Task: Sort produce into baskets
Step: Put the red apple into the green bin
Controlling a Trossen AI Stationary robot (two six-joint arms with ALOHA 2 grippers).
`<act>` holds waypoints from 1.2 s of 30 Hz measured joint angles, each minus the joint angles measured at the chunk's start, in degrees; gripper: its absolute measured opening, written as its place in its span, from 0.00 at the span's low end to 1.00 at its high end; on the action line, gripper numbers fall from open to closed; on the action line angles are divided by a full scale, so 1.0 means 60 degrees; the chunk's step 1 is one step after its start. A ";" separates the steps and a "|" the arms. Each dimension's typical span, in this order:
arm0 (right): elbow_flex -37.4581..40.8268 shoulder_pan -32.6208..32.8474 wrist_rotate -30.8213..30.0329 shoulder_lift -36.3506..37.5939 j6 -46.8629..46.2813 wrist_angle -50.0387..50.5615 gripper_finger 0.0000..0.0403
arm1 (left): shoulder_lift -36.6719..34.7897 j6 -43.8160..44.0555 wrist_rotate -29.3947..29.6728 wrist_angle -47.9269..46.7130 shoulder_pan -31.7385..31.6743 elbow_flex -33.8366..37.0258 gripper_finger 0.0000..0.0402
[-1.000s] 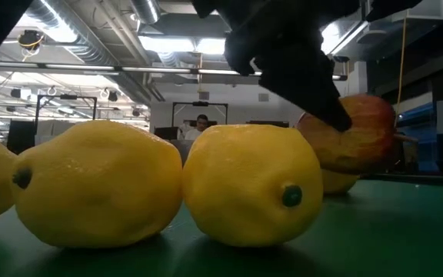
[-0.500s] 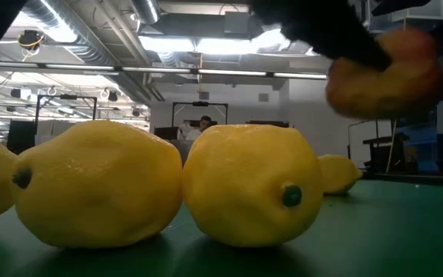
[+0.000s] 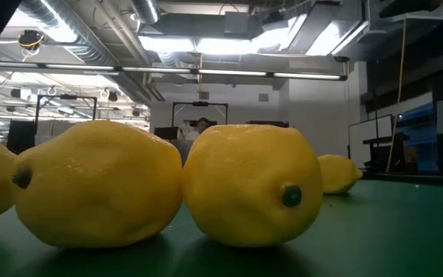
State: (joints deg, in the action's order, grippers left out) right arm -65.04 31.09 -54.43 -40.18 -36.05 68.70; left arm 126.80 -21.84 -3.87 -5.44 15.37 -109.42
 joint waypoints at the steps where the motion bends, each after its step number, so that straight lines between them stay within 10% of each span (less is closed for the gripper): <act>1: 0.0000 0.0000 0.0000 -0.0003 -0.0049 0.0053 0.79 | -0.0001 0.0078 -0.0273 0.0437 0.0024 0.0056 0.77; 21: 0.0000 0.0004 0.0255 -0.0029 -0.0452 0.0063 0.79 | 0.2109 0.1937 -0.0799 0.9483 0.0767 0.0975 0.77; 36: 0.0000 0.0001 0.0171 -0.0029 -0.0529 0.0053 0.79 | 0.2430 0.2912 0.0807 0.9243 0.0492 0.0853 0.77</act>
State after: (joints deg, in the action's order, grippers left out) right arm -65.04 31.10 -53.41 -40.36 -39.22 69.02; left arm 141.38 -4.37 0.97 50.02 18.33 -104.31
